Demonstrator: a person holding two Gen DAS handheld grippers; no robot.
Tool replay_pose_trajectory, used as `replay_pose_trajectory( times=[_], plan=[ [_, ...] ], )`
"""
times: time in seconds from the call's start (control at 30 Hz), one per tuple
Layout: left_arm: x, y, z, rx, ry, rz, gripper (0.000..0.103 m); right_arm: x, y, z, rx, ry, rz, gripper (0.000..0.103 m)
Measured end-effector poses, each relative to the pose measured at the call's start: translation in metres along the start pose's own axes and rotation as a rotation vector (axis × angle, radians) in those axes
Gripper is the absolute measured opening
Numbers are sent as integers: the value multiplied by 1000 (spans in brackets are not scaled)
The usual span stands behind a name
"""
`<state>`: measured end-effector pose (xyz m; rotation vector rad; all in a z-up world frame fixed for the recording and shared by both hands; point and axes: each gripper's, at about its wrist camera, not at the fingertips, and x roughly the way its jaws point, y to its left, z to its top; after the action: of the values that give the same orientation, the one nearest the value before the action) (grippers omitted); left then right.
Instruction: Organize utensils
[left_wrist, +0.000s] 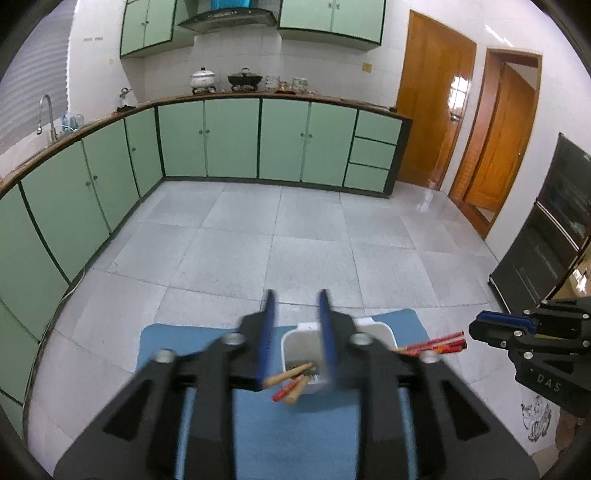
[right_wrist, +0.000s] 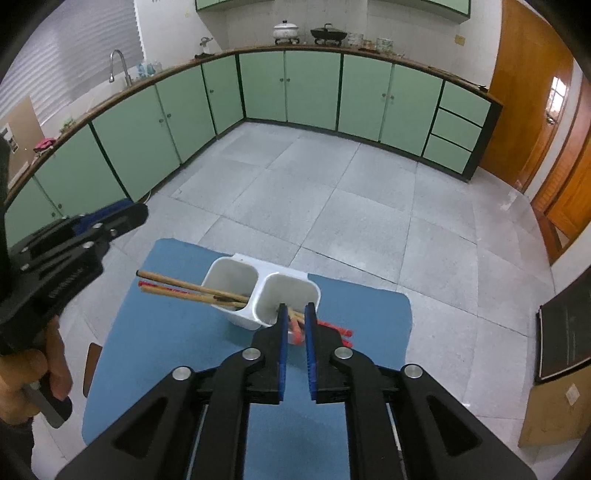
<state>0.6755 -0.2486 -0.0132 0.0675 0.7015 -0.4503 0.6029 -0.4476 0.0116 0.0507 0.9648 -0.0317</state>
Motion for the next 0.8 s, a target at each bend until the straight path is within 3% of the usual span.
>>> replay_pose_trajectory(
  times=[0.17,0.23,0.33,0.4,0.5,0.57,0.8],
  plan=[
    [-26,8,1,0,-40,29,50,-19,-6,-4,19,-36,-9,15],
    [-40,8,-1,7,-55,46,64,-26,-5,-5,24,-51,-17,21],
    [-67,12,-10,21,-74,61,80,-46,-4,-13,44,-96,-29,35],
    [-94,13,-24,42,-100,80,87,-65,-2,-24,56,-151,-34,54],
    [-136,9,-52,78,-152,96,91,-98,9,-52,56,-233,-59,78],
    [-158,6,-73,93,-176,149,93,-116,19,-73,44,-276,-52,86],
    [-241,0,-161,55,-219,202,96,-169,53,-176,61,-393,-5,96]
  ],
)
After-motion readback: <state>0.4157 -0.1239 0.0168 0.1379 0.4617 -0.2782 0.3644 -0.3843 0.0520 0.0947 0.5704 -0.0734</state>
